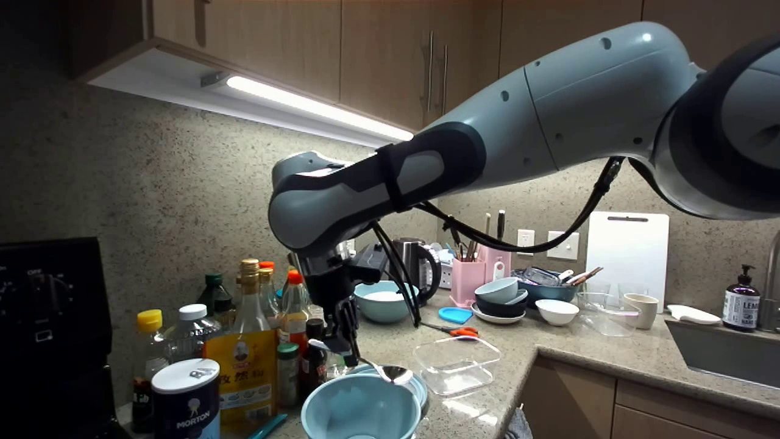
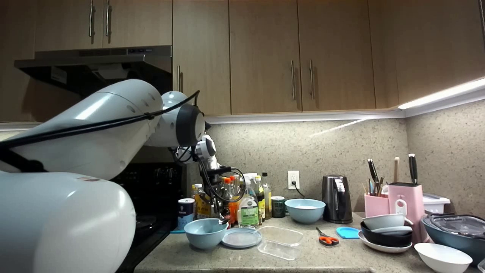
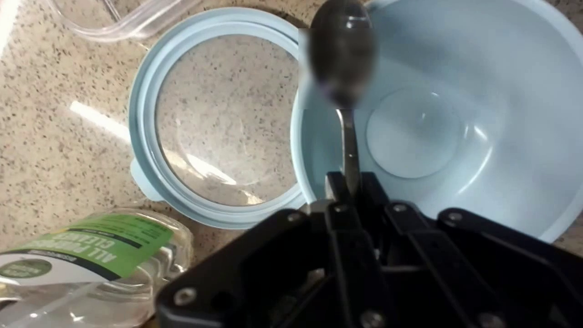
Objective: Put the spoon in the blue bowl
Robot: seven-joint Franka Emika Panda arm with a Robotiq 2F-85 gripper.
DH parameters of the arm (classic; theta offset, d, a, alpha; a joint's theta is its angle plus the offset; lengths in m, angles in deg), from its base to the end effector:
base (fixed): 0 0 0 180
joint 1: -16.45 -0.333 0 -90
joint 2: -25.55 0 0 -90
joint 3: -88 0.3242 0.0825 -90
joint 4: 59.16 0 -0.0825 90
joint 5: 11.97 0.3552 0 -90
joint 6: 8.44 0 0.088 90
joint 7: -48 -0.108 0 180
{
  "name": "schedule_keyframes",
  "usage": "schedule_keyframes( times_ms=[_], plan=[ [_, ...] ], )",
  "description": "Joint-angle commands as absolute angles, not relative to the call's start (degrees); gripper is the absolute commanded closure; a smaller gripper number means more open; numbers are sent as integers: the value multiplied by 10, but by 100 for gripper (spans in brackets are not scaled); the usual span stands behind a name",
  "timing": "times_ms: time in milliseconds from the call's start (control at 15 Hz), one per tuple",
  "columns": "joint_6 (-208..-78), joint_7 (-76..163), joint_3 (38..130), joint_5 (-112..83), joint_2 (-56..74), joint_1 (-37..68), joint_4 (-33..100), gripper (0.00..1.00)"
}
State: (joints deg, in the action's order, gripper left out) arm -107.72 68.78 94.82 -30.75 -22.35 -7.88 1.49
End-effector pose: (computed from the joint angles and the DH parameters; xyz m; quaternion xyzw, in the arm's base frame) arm 0.6535 0.3263 0.3382 0.8801 0.4542 -0.0679 0.1200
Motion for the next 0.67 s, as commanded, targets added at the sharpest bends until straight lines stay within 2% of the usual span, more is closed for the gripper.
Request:
schedule_keyframes(
  times_ms=[0, 533, 600],
  plan=[
    [-1055, 739, 958, -311, -239, -87, -13, 92],
    [-1046, 796, 975, -306, -268, -93, -35, 92],
    [-1048, 795, 974, -308, -268, -94, -34, 64]
  ],
)
